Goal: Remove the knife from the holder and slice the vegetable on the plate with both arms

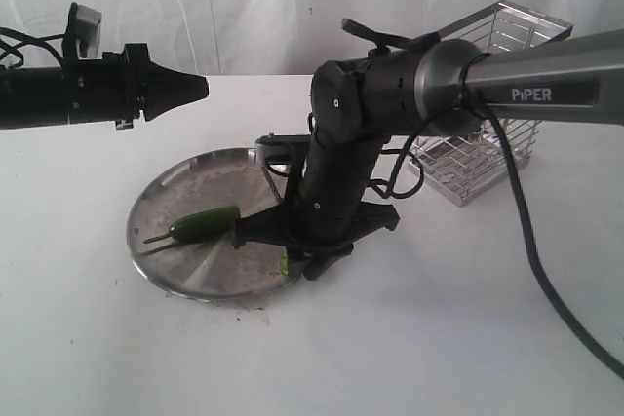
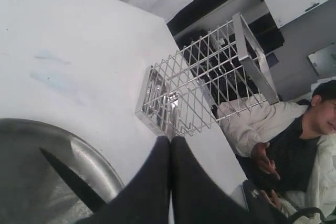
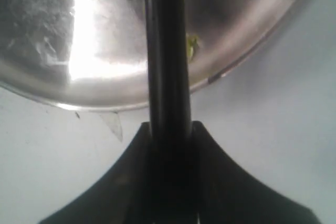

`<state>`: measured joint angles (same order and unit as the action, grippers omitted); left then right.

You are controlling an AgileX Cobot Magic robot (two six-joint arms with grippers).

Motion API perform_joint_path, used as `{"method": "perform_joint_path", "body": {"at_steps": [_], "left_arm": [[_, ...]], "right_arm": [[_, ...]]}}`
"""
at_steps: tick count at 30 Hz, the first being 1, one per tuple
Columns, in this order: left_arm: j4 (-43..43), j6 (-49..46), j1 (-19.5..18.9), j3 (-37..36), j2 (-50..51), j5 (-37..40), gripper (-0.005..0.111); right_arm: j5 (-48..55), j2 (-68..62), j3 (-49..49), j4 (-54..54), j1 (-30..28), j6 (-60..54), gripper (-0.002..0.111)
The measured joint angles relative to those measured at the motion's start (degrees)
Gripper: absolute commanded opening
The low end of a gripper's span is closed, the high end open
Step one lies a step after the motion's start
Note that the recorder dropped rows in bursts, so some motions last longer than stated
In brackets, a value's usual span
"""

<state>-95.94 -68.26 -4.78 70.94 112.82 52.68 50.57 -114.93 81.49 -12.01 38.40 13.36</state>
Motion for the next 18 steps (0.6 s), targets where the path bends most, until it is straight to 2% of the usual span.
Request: {"method": "perform_joint_path", "body": {"at_steps": [10,18], "left_arm": [[-2.39,-3.43,0.00,-4.48,-2.81,-0.42,0.000],[-2.66,-6.12,0.00,-10.21,-10.32,-6.68,0.000]], "right_arm": [[-2.31,0.21,0.00,-2.81,0.00,-0.52,0.000],[-2.84,4.32,0.00,-1.84,0.00,-2.31,0.000]]}}
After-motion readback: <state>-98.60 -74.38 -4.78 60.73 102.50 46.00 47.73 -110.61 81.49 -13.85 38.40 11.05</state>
